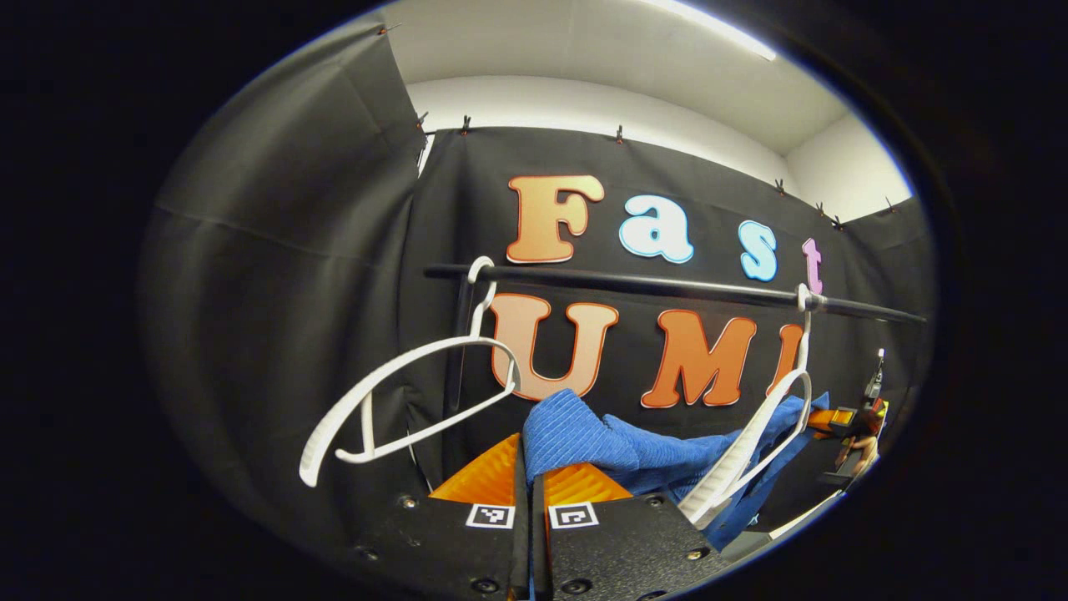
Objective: Grasp the clothes on the hanger with both hands and then place them into the laundry hamper below.
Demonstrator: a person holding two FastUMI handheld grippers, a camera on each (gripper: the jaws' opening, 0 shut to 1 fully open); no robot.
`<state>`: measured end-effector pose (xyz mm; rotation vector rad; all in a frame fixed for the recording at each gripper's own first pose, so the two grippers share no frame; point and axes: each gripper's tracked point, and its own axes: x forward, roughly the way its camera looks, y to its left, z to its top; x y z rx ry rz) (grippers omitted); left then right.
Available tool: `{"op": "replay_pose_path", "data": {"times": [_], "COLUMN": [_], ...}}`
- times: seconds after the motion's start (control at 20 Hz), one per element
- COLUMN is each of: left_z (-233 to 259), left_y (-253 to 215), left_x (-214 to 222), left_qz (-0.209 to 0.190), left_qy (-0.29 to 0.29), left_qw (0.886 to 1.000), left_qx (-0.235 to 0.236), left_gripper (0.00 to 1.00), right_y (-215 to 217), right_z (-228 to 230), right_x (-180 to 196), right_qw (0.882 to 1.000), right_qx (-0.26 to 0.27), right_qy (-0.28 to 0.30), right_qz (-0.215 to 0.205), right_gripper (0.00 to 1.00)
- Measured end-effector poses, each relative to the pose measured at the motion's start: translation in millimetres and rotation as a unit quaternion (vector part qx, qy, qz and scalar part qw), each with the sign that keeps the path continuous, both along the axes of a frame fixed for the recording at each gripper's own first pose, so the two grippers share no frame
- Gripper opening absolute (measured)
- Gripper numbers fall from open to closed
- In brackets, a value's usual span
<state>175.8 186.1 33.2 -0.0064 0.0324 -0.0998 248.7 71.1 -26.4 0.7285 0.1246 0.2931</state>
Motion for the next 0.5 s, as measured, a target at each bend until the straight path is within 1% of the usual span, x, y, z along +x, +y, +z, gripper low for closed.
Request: {"op": "replay_pose_path", "data": {"times": [0.15, 0.2, 0.5], "left_z": [-15.1, -19.6, -52.3], "left_y": [4.4, 5.1, 2.9], "left_x": [-5.2, -5.1, -17.5], "left_qz": [-0.004, -0.006, -0.018], "left_qy": [0.014, 0.018, 0.045], "left_qw": [1.0, 1.0, 0.999], "left_qx": [-0.009, -0.009, -0.013], "left_gripper": [0.0, 0.02, 0.02], "right_y": [-3.0, -3.8, -8.3], "right_z": [-11.0, -14.8, -39.2], "right_x": [-11.8, -15.5, -40.6], "right_qw": [1.0, 1.0, 0.998], "right_qx": [-0.021, -0.023, -0.053], "right_qy": [0.009, 0.013, 0.034], "right_qz": [-0.005, -0.007, -0.028], "right_gripper": [0.07, 0.07, 0.07]}}
